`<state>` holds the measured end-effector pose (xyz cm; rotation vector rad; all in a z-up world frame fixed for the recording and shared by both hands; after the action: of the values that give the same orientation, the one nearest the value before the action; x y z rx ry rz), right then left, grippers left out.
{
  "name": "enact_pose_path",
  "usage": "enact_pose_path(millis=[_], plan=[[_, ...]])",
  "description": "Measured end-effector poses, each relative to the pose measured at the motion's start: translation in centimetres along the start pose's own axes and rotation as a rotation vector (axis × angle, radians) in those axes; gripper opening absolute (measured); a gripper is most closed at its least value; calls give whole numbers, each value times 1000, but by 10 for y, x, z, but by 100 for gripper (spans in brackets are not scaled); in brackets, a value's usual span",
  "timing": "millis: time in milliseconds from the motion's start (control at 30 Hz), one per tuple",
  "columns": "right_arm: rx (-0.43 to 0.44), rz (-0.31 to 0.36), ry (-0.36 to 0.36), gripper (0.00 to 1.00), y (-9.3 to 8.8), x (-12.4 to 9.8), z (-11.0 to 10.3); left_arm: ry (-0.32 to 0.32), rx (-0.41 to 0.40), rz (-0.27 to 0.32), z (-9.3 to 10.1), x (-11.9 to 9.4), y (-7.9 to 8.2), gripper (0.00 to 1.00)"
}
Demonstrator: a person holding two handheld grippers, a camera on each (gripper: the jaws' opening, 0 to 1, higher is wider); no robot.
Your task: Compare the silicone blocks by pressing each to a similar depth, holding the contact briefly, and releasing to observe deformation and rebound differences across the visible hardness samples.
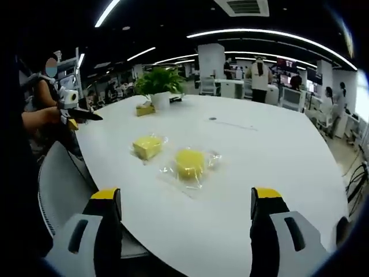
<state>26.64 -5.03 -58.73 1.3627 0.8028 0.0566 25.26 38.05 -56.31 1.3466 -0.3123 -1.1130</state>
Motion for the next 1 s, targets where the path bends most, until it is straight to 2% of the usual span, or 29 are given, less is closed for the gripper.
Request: enact_pose_path(millis=[233, 700, 900, 1000], plan=[[-20, -67, -18, 88, -13, -1, 9, -7, 11, -32, 2, 0, -7, 96], [-31, -43, -28, 88, -10, -1, 7, 15, -65, -20, -5, 1, -10, 94], [-25, -65, -32, 87, -13, 4, 7, 22, -64, -36, -7, -3, -13, 95], [-37, -71, -25, 87, -15, 5, 0, 25, -83, -31, -10, -3, -15, 96]])
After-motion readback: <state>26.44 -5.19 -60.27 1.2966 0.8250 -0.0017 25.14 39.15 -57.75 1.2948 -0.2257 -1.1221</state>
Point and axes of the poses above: the point that each gripper's makers call its tool centre point, and the gripper's own axes: x roughly forward along the fingers, z roughly to its right, y roughly out of its top, the point moved 6 cm from there along -x, roughly backward along the fingers, and after that the axes turned 8 degrees about -y, right-handed, at the moved point
